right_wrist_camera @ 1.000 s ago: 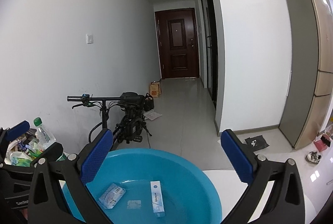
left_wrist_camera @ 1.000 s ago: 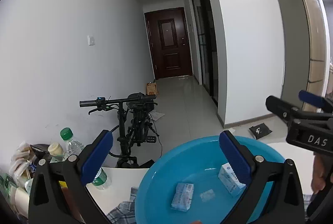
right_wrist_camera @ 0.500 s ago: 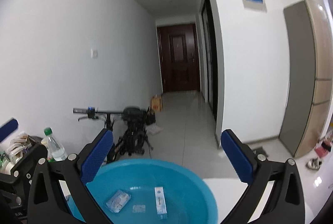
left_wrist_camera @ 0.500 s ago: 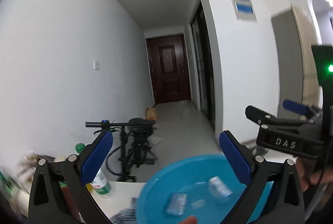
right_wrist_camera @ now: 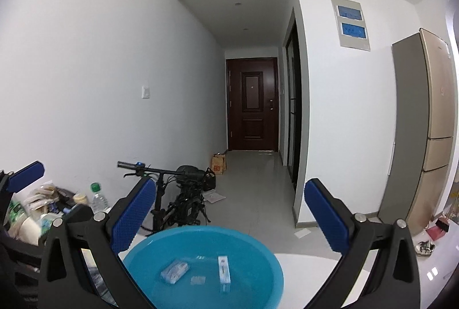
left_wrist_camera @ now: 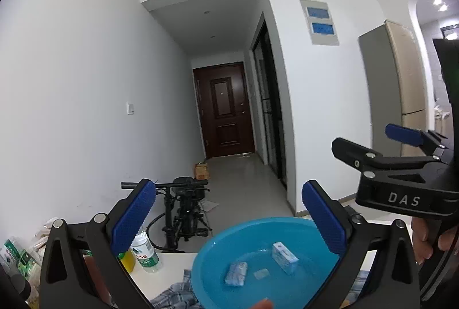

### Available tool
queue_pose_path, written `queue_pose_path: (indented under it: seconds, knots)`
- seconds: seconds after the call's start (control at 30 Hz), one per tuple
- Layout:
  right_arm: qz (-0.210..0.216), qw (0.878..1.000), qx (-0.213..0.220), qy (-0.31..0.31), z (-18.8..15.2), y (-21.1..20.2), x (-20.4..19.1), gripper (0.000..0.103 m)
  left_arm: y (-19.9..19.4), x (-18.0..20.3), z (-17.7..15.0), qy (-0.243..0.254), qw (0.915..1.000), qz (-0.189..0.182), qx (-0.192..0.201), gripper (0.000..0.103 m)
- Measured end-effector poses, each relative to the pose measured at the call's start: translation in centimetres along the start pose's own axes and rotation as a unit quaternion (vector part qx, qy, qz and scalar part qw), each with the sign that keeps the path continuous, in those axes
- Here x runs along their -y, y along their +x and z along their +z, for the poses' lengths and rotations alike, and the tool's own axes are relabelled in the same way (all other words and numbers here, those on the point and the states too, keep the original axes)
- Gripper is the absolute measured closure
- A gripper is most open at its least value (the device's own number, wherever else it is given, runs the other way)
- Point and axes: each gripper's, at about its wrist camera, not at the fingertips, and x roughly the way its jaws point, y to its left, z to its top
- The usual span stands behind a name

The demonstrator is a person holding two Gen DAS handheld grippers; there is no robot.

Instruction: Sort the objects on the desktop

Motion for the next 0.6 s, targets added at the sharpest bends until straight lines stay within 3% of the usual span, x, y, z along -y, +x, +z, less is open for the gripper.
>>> queue_pose_path:
  seconds: [0.17,0.33,0.6]
  knots:
    - [0.019,1.0,-0.013,-0.005,-0.2,-4.5,-0.5,0.0,-5.0,0.1,0.4,0.015,0.9997,0.017,0.011,0.0]
    - [0.005,0.999,0.004,-0.035,-0.7,-9.5,-2.0,0.0,-11.1,-0.8,0.3,-0.001,0.9993,-0.033,0.014,0.0]
    - [-0.003,0.998,0.02,-0.053,-0.8,-15.8,-3.2,0.0,-17.7,-0.1,-0.1,0.029,0.9985,-0.014,0.045,0.0]
